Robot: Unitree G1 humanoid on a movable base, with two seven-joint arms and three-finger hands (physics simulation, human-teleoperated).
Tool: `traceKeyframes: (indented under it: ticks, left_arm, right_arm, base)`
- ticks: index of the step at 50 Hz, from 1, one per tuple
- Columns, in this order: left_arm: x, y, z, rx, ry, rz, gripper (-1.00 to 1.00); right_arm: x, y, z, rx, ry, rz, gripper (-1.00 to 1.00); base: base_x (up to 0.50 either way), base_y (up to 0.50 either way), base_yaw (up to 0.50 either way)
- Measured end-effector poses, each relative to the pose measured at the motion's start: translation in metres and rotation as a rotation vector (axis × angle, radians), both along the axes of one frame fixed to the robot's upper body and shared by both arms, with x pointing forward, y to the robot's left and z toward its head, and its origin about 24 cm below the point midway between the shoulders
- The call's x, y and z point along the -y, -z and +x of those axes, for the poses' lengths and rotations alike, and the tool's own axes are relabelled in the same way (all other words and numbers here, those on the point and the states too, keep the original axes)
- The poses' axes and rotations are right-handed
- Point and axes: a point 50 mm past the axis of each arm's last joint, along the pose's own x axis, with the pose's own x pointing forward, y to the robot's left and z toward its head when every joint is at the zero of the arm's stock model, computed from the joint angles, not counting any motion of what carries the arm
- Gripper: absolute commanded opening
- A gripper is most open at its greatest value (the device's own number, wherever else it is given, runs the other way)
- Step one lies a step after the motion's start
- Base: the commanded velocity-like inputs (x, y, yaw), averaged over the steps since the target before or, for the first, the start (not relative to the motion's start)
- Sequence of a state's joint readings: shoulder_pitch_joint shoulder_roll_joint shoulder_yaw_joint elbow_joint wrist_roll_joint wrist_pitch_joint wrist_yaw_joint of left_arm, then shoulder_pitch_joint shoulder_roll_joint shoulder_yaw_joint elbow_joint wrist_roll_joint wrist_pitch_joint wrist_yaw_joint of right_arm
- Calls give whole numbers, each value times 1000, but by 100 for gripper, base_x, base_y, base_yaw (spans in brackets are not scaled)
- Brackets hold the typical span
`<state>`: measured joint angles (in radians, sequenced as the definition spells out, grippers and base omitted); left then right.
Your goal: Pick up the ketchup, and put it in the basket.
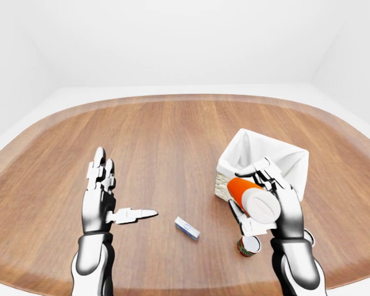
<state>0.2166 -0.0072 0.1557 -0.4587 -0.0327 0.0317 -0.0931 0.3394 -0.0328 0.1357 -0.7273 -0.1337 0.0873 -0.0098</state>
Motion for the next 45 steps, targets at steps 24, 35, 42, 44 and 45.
traceKeyframes:
  ticks: [24,35,42,44,45]
  left_arm:
    - [-3,1,0,-9,-9,0,100]
    - [-4,1,-1,-9,-11,5,100]
    - [-3,1,-2,-9,-9,8,100]
    - [-3,1,-2,-9,-9,8,100]
    - [-3,1,-2,-9,-8,8,100]
  right_arm:
    - [-1,-21,-4,102,3,-44,-100]
    - [0,-68,-9,354,14,-183,-100]
    - [-4,-102,-11,534,26,-400,-100]
    - [-5,-109,-10,570,32,-467,-100]
    - [-6,-113,-10,585,36,-497,-100]
  base:
    - [0,0,0]
    - [0,0,0]
    - [0,0,0]
    - [0,0,0]
    - [0,0,0]
